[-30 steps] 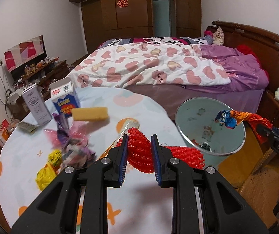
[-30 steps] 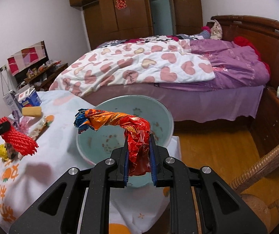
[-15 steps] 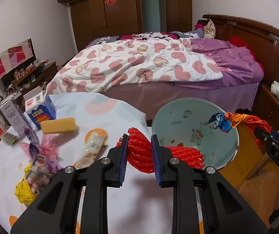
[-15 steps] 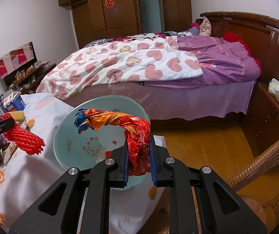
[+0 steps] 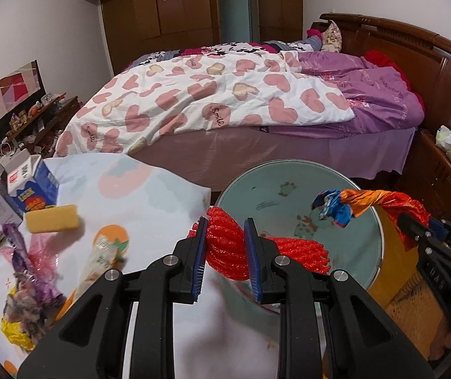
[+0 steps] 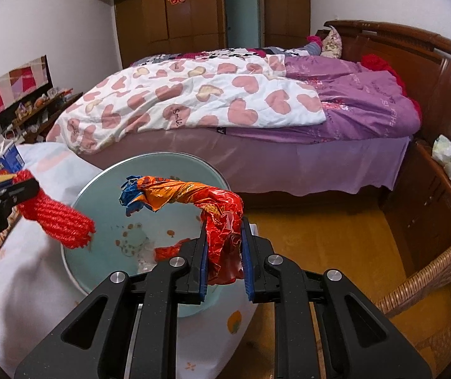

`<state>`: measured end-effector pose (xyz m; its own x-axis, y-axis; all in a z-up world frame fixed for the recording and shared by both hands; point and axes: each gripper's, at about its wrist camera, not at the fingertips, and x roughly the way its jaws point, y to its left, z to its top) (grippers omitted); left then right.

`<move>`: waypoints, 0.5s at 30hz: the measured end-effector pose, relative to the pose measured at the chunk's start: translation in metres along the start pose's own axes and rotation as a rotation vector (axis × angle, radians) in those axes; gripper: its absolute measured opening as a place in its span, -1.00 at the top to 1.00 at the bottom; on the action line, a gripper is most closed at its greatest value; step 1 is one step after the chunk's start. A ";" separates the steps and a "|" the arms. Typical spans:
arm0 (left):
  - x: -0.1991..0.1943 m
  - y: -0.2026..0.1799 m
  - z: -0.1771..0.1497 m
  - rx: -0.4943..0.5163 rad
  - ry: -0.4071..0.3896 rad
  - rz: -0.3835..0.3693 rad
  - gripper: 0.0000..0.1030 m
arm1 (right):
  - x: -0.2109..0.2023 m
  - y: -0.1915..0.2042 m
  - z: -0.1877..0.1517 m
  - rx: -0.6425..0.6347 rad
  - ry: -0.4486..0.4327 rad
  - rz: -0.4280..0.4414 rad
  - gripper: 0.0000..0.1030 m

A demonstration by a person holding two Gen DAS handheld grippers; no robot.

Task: Collect trash
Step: 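Carry the orange-red wrapper over the wastebasket while the left gripper carries the red mesh bag there, then open the right gripper over the wastebasket while the left gripper opens to drop the mesh bag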

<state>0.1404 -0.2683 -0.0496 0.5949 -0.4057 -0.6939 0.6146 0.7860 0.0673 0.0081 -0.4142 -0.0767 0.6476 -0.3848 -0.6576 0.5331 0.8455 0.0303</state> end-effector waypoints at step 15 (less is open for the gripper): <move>0.045 -0.020 0.007 0.015 0.060 0.013 0.48 | 0.028 0.005 0.005 -0.043 0.031 0.013 0.55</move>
<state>0.1583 -0.3053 -0.0772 0.5709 -0.3668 -0.7345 0.6152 0.7836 0.0868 0.0313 -0.4221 -0.0914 0.6370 -0.3623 -0.6804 0.5003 0.8658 0.0074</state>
